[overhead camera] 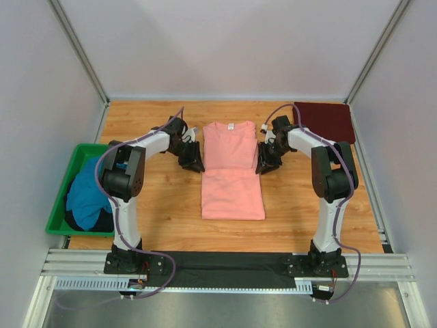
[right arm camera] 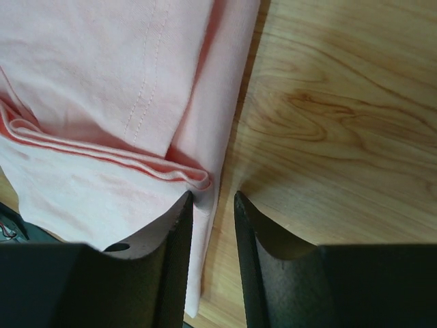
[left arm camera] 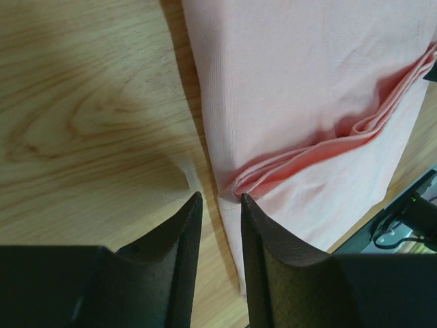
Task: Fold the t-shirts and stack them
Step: Fold the tshirt
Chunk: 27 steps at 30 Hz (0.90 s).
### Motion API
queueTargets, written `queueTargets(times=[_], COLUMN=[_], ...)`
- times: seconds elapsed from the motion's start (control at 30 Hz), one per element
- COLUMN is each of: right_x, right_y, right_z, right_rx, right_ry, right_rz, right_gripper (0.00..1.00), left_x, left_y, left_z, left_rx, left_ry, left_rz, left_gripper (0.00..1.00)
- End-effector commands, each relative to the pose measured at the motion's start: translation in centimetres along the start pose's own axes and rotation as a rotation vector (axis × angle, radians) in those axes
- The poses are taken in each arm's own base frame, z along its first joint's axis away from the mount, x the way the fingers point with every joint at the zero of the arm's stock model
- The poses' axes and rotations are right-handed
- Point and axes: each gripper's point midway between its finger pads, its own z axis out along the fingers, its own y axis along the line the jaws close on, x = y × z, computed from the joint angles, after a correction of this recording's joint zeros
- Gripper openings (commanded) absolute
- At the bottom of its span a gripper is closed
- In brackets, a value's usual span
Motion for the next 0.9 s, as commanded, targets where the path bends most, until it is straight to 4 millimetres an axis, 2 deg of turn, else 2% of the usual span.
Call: queueTargets(times=[0.0, 0.13, 0.17, 0.27, 0.3, 0.37, 0.63, 0.8, 0.87], right_x=[-2.3, -2.3, -2.3, -2.1, -2.1, -1.9, -1.9, -2.0, -2.2], right_y=[0.4, 0.2, 0.2, -0.2, -0.3, -0.6, -2.2, -2.1, -1.4], right_z=[-0.4, 0.1, 0.2, 0.5, 0.5, 0.6, 0.5, 0.0, -0.5], right_rx=[-0.017, -0.022, -0.019, -0.007, -0.002, 0.010, 0.055, 0.061, 0.050], right_ry=[-0.064, -0.059, -0.056, -0.052, -0.053, -0.057, -0.081, -0.093, -0.099], right_rz=[-0.045, -0.030, -0.025, -0.014, -0.014, -0.008, 0.031, 0.040, 0.053], right_gripper=[0.32, 0.28, 0.27, 0.15, 0.07, 0.01, 0.00, 0.00, 0.01], left_x=[-1.8, -2.3, -2.4, -2.8, -2.9, -3.0, -3.4, -3.7, -4.0], left_y=[-0.7, -0.7, -0.6, -0.7, -0.7, -0.7, 0.1, -0.4, -1.0], left_z=[0.1, 0.5, 0.6, 0.8, 0.8, 0.7, 0.8, 0.6, 0.1], left_rx=[0.016, 0.018, 0.018, 0.024, 0.022, 0.013, -0.041, -0.023, -0.005], left_ry=[-0.054, -0.055, -0.056, -0.062, -0.065, -0.070, -0.087, -0.092, -0.090], left_rz=[0.049, 0.024, 0.017, -0.001, -0.005, -0.022, -0.062, -0.067, -0.084], left_gripper=[0.36, 0.21, 0.11, 0.00, 0.00, 0.00, 0.00, 0.00, 0.00])
